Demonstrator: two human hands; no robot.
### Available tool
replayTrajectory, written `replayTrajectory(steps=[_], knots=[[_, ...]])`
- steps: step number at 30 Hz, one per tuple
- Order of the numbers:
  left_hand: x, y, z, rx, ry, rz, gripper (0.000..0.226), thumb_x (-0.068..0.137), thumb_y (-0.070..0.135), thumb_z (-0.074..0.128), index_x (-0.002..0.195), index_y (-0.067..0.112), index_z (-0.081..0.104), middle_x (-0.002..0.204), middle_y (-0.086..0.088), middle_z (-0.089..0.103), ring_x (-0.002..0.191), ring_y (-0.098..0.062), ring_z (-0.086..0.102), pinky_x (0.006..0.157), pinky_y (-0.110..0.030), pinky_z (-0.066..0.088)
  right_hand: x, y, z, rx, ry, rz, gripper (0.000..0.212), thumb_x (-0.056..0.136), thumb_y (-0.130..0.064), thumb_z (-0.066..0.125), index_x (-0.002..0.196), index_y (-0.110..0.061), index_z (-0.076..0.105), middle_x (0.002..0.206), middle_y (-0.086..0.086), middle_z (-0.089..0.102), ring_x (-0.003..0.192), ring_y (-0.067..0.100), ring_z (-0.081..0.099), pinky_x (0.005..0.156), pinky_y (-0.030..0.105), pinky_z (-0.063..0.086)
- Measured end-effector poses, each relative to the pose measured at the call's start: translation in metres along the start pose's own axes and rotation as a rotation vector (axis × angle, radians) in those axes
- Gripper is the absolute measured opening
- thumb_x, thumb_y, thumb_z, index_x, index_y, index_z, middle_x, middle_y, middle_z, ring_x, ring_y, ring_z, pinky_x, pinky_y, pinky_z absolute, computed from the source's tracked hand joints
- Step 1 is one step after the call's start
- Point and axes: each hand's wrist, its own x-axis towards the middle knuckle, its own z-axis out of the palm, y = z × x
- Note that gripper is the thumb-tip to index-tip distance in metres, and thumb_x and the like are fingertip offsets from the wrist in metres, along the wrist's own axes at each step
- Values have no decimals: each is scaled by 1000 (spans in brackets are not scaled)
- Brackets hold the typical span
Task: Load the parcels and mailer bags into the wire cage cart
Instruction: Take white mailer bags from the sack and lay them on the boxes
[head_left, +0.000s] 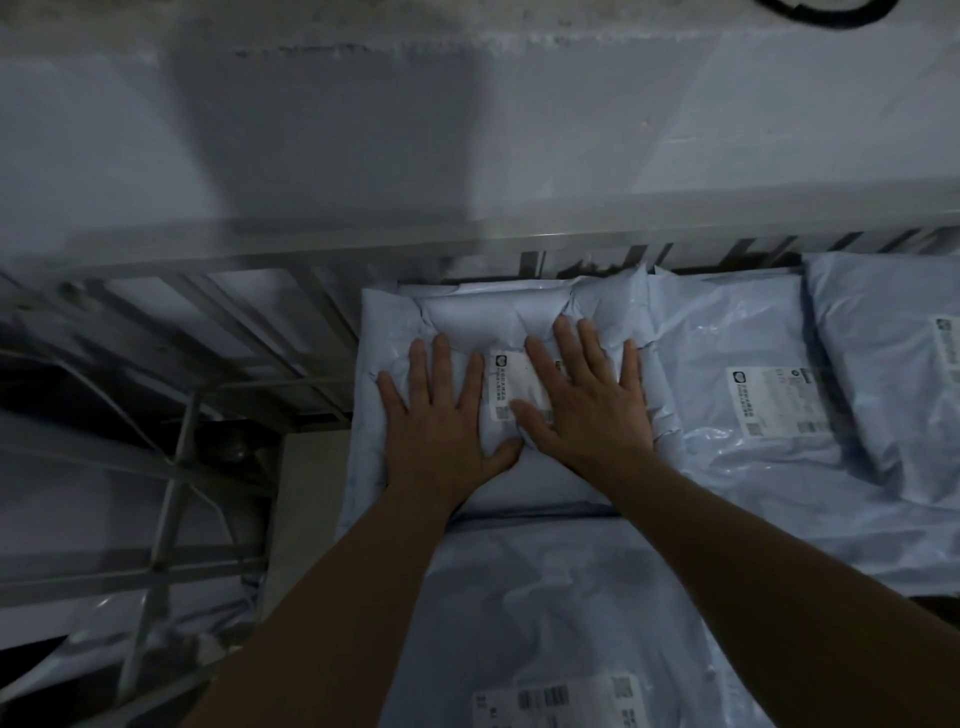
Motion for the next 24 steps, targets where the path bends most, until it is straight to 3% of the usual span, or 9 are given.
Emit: replayTrajectory(steps=[10, 17, 24], knots=[[2, 2, 1, -51, -36, -35, 99, 79, 83, 38, 156, 20, 32, 161, -24, 19, 149, -46, 15, 110, -73, 15, 2, -1, 1, 4, -25, 9, 80, 92, -73, 20, 159, -31, 19, 168, 5, 6, 154, 28, 3, 120, 62, 6], [6, 5, 0, -22, -70, -40, 98, 81, 84, 37, 155, 20, 34, 160, -24, 25, 146, -46, 23, 109, -72, 17, 4, -1, 5, 7, 11, 5, 75, 92, -71, 31, 155, -31, 34, 164, 7, 22, 152, 30, 17, 116, 66, 15], [4, 4, 0, -20, -73, -32, 97, 83, 83, 33, 156, 19, 31, 161, -23, 20, 149, -44, 17, 112, -71, 12, 5, -3, 6, -20, -3, 11, 74, 93, -71, 28, 156, -31, 30, 166, 8, 18, 153, 30, 13, 117, 66, 11]])
